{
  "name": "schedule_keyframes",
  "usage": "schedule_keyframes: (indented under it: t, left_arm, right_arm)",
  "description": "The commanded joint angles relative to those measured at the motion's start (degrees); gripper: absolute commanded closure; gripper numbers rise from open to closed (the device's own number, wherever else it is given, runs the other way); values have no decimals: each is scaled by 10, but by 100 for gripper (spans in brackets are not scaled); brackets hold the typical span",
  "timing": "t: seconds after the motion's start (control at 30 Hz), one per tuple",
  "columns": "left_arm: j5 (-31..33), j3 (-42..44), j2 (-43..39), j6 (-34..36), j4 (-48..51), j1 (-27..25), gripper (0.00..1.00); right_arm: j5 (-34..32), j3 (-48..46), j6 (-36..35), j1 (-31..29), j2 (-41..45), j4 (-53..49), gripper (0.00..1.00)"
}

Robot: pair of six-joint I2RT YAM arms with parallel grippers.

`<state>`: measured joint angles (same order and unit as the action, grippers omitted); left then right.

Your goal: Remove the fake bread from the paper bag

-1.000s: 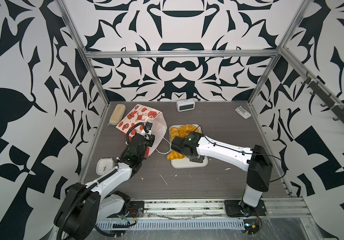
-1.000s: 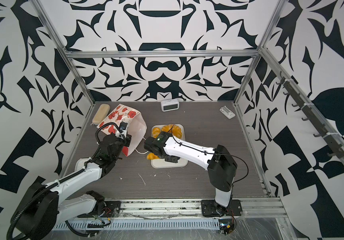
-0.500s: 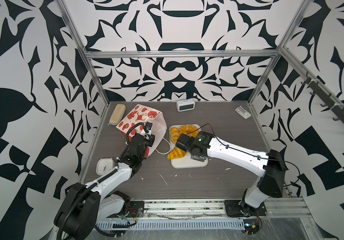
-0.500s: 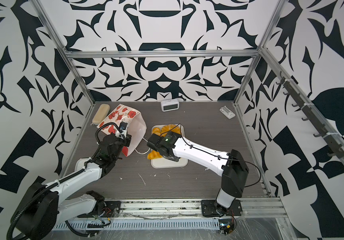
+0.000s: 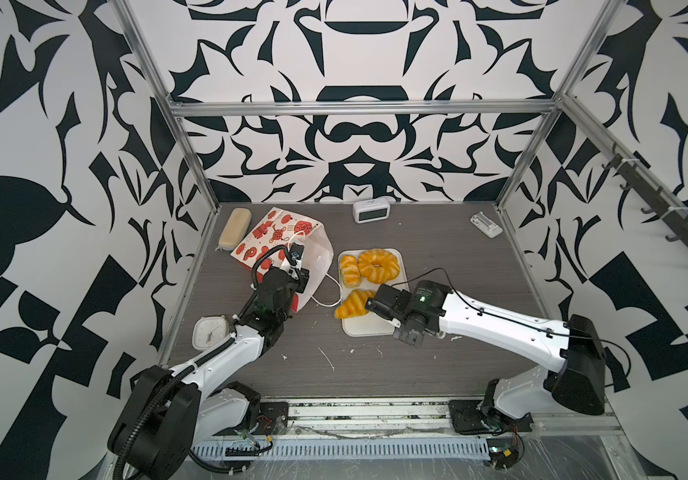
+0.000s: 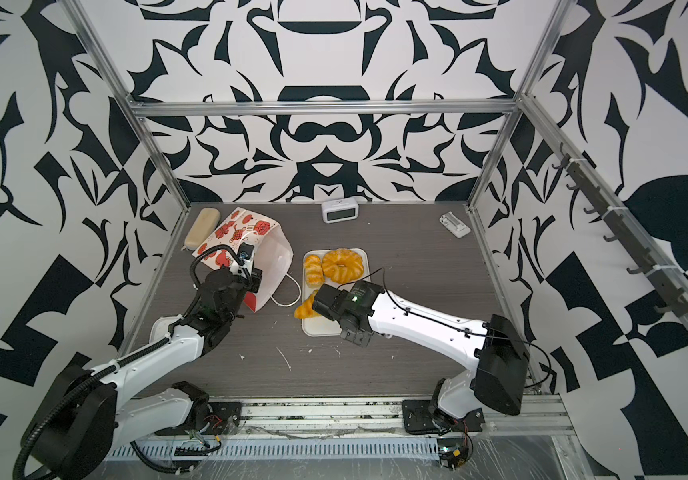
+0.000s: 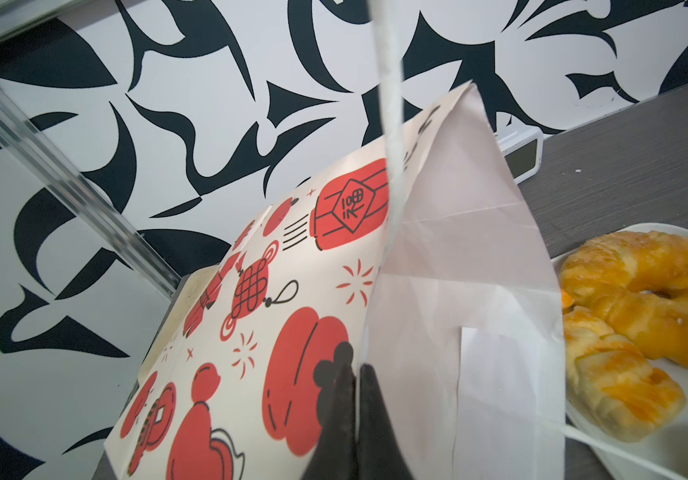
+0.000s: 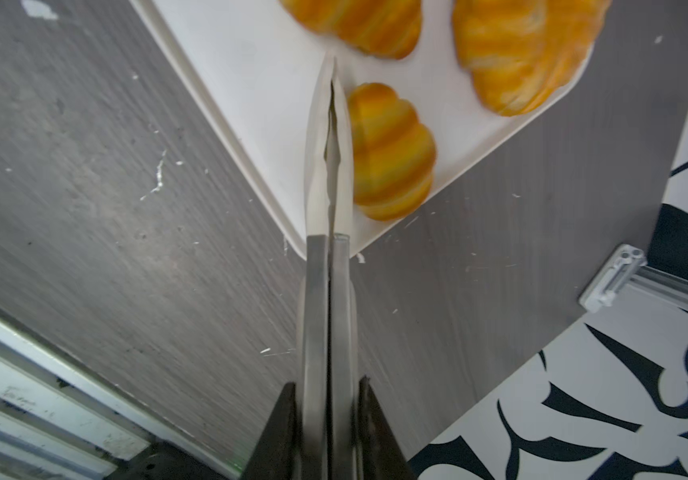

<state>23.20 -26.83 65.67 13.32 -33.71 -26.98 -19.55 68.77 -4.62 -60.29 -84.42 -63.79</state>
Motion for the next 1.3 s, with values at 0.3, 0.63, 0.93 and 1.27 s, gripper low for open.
schedule_keyframes:
  t: [0.3, 0.63, 0.93, 1.27]
  left_arm:
    - [13, 1, -18, -8, -21, 3, 95]
    - [23, 7, -28, -10, -27, 3, 95]
    - [24, 9, -32, -10, -28, 2, 95]
    - [22, 6, -25, -9, -28, 2, 95]
  right_arm:
    - [24, -8, 70, -63, 22, 81, 86]
    - [41, -5, 55, -63, 4, 209, 88]
    - [47, 0, 40, -61, -51, 287, 89]
    - [47, -44, 63, -42, -34, 262, 89]
